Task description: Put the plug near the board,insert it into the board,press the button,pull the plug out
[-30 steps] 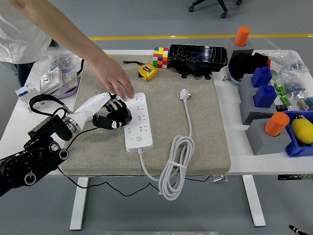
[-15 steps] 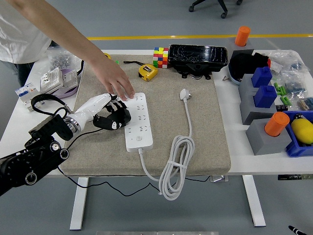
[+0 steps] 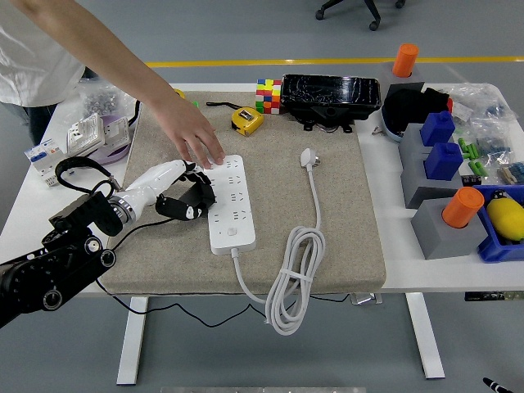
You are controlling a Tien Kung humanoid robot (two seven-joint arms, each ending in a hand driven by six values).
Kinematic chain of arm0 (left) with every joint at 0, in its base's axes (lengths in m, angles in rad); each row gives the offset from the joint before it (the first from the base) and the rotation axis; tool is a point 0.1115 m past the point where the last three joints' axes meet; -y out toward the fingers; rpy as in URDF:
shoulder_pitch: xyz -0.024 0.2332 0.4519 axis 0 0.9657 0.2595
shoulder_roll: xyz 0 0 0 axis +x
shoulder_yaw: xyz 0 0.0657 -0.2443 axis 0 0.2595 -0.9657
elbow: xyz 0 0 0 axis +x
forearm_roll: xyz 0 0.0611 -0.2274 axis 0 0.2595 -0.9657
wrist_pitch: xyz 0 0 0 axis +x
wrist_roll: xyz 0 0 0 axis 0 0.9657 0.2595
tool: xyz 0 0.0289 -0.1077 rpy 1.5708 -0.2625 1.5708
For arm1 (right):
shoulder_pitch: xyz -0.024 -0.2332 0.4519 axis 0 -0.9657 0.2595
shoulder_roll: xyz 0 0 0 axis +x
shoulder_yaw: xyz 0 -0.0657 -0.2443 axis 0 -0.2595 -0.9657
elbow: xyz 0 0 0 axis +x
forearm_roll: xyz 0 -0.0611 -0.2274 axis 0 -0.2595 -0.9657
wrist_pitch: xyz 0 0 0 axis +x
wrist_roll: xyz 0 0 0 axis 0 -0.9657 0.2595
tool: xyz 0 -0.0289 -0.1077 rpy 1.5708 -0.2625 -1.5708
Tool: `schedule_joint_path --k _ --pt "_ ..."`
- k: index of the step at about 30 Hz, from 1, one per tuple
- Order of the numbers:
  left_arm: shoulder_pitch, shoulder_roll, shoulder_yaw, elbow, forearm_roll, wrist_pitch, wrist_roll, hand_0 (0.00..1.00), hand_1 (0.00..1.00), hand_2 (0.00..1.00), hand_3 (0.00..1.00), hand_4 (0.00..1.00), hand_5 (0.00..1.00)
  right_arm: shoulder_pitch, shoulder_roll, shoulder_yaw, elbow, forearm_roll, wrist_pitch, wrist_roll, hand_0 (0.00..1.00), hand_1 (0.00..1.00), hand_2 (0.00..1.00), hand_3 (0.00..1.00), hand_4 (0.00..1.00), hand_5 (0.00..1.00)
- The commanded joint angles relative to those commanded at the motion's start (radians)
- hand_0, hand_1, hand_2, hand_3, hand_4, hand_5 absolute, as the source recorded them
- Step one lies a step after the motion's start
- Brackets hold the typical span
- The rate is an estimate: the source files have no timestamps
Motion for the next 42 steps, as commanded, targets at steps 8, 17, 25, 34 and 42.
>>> schedule_joint_path --k 8,17,25,34,42 --pt "0.025 0.002 -0.058 -0.036 -0.012 -0.004 0.003 0.751 0.792 0.814 0.822 0.998 0.124 -0.004 0.003 0.008 -0.001 -0.002 0.0 0.0 0.678 0.681 0.675 0.566 0.922 0.517" --pt "0.144 0.019 -0.198 -0.185 -0.062 0.026 0.046 0.737 0.787 0.802 0.801 0.959 0.312 -0.005 0.007 0.013 0.0 -0.004 0.0 0.0 0.677 0.681 0.676 0.567 0.921 0.518" --pt "0.271 0.062 -0.251 -0.335 -0.041 0.032 0.148 0.744 0.795 0.796 0.783 0.894 0.488 -0.008 0.006 0.015 -0.001 -0.006 0.0 0.0 0.678 0.681 0.676 0.567 0.921 0.518" --pt "0.309 0.076 -0.245 -0.405 -0.035 -0.004 0.192 0.755 0.803 0.803 0.789 0.868 0.503 -0.004 0.005 0.011 0.004 -0.005 0.0 0.001 0.68 0.681 0.675 0.566 0.921 0.518" --pt "0.293 0.067 -0.227 -0.409 -0.045 -0.025 0.211 0.769 0.806 0.799 0.791 0.829 0.501 -0.007 0.006 0.011 0.001 -0.004 0.0 0.001 0.678 0.68 0.675 0.567 0.92 0.517"
